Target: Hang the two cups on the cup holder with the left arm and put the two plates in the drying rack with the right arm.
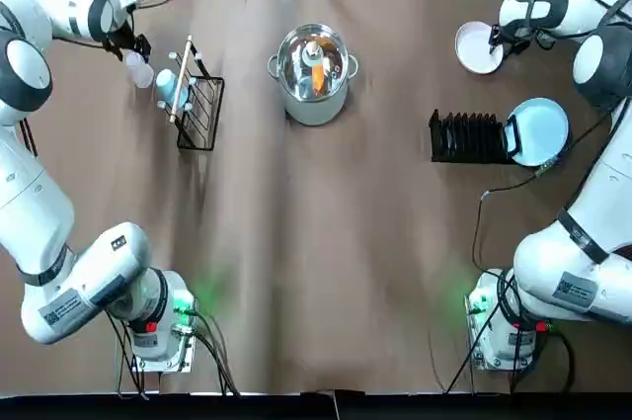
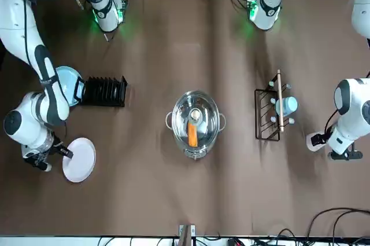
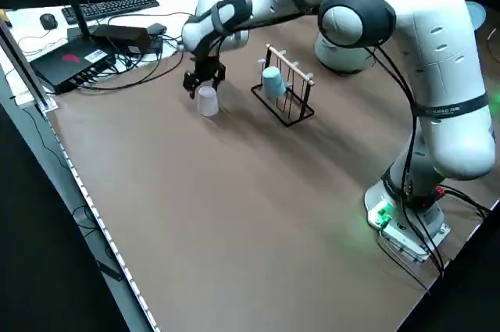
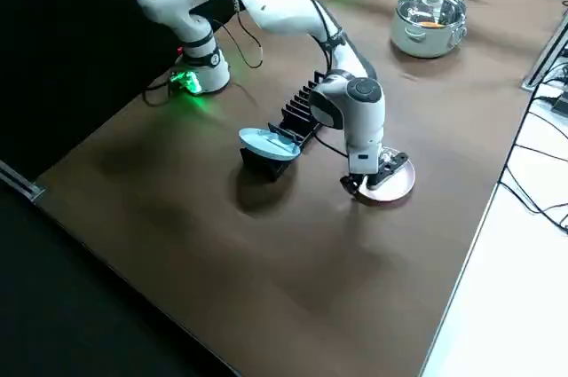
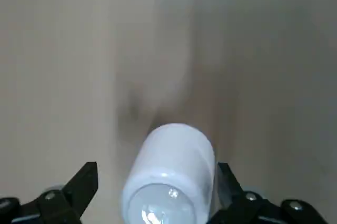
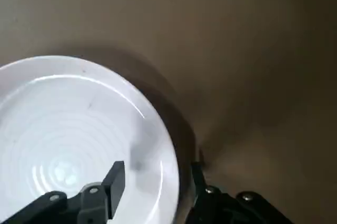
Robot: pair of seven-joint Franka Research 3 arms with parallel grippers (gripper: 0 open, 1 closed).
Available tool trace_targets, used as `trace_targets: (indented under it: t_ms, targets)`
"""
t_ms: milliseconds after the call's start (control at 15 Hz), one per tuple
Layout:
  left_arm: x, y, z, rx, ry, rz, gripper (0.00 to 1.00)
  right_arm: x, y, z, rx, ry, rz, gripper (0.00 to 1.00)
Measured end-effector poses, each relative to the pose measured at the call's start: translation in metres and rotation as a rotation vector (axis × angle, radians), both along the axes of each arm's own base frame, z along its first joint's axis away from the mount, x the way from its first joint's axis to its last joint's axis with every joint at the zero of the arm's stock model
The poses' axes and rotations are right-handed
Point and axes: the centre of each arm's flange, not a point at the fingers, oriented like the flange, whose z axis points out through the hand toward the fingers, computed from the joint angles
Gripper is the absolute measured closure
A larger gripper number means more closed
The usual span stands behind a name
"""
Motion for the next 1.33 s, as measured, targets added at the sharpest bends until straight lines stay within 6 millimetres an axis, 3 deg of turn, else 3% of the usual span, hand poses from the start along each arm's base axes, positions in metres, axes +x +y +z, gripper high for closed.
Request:
trace_targets:
  t_ms: [133, 200, 333, 467, 533, 600, 933, 1000, 1133, 1333]
  targets:
    - [-0.013, 0.005, -0.015, -0.013, 0.019, 0.005, 0.00, 0.001, 0.000, -0.006, 0.003, -0.013, -0.009, 0.54]
    - [-0.018, 0.005, -0.021, -0.018, 0.027, 0.005, 0.00, 0.001, -0.001, -0.006, 0.006, -0.016, -0.013, 0.55]
    - [-0.022, 0.003, -0.027, -0.023, 0.037, 0.003, 0.01, 0.002, -0.003, -0.003, 0.008, -0.022, -0.020, 0.73]
    - [-0.022, 0.002, -0.027, -0.025, 0.037, 0.001, 0.16, 0.004, -0.002, 0.002, 0.009, -0.030, -0.021, 0.93]
    - [-0.021, 0.000, -0.024, -0.024, 0.033, -0.002, 0.26, 0.005, -0.002, 0.005, 0.009, -0.035, -0.021, 0.95]
    - [-0.021, -0.001, -0.023, -0.023, 0.031, -0.003, 0.30, 0.006, -0.002, 0.005, 0.009, -0.035, -0.021, 0.95]
    - [-0.013, -0.004, -0.014, -0.024, 0.001, -0.006, 0.30, 0.008, 0.001, 0.014, 0.007, -0.030, 0.000, 0.95]
    - [-0.008, -0.008, -0.007, -0.025, -0.017, -0.002, 0.30, 0.010, 0.002, 0.025, 0.003, -0.029, 0.025, 0.95]
    - [0.002, -0.023, 0.011, -0.038, -0.056, 0.035, 0.30, 0.013, 0.003, 0.066, -0.005, -0.009, 0.097, 0.97]
    - [0.009, -0.052, 0.042, -0.049, -0.075, 0.131, 0.30, 0.004, 0.003, 0.155, -0.017, 0.032, 0.165, 0.97]
